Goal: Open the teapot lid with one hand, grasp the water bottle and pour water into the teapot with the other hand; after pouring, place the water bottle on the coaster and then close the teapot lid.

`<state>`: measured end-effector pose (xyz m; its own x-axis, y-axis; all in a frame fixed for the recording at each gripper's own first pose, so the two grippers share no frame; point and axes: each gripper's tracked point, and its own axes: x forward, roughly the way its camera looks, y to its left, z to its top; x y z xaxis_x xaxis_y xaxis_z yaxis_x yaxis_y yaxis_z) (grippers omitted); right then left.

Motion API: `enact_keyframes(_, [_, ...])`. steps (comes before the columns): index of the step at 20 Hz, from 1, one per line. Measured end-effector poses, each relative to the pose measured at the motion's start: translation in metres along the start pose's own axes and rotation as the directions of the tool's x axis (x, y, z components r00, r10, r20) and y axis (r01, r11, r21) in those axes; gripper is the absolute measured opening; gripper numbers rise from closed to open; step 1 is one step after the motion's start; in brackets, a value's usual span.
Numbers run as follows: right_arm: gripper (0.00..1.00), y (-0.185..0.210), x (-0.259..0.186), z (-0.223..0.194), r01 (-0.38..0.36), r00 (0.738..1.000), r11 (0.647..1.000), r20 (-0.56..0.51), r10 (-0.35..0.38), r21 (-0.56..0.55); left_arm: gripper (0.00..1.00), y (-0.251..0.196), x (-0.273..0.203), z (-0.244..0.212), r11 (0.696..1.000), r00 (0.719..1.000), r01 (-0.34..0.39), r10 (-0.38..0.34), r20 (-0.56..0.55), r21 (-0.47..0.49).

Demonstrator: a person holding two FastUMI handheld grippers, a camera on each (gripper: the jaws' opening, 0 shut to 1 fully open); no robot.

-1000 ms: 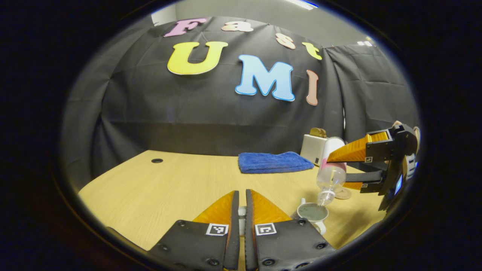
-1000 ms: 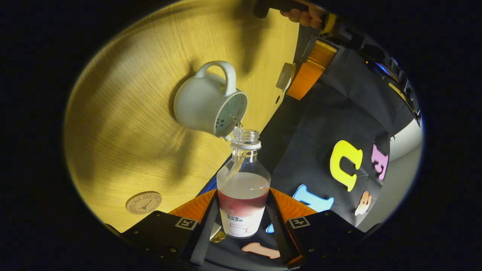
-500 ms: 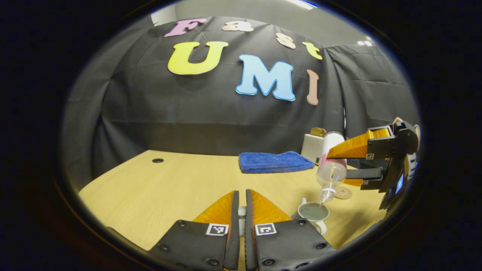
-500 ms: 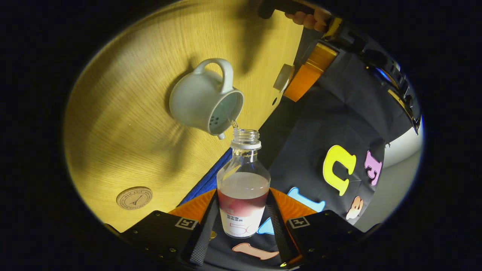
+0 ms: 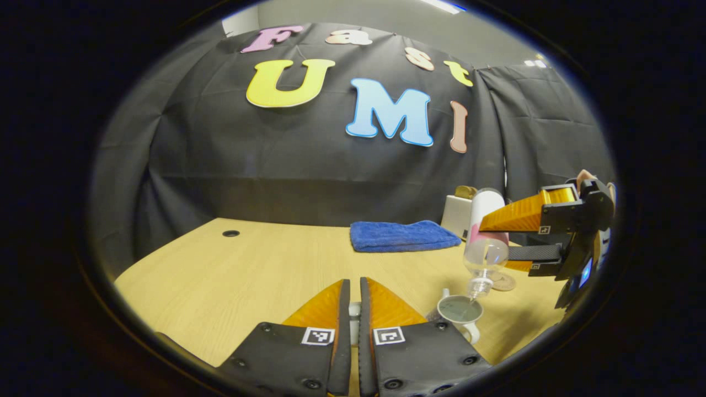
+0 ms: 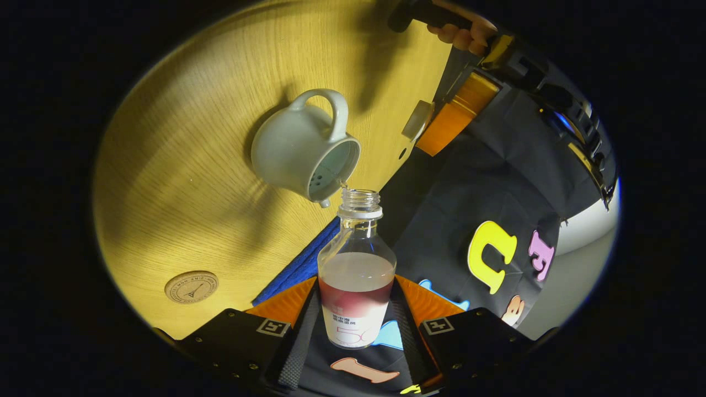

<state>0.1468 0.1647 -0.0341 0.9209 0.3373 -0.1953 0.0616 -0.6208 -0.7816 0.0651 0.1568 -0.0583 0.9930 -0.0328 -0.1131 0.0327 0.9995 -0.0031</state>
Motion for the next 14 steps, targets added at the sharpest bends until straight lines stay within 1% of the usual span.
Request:
enact_keyframes(5, [0.72,0.003,0.000,-0.002,0.007,1.000,0.999,0.001,-0.007,-0.032,0.12,-0.001,0.001,-0.002,1.000,1.000,0.000,0.000,-0.003,-0.003])
enact_keyframes(9, [0.72,-0.010,0.002,-0.004,0.057,0.998,0.995,0.002,-0.057,-0.086,0.12,0.000,0.001,-0.003,1.000,1.000,0.000,0.000,-0.003,-0.004])
enact_keyframes(14, [0.72,-0.014,0.002,-0.005,0.086,0.996,0.987,0.004,-0.087,-0.133,0.12,0.000,0.002,-0.002,1.000,1.000,0.001,-0.001,-0.003,-0.006])
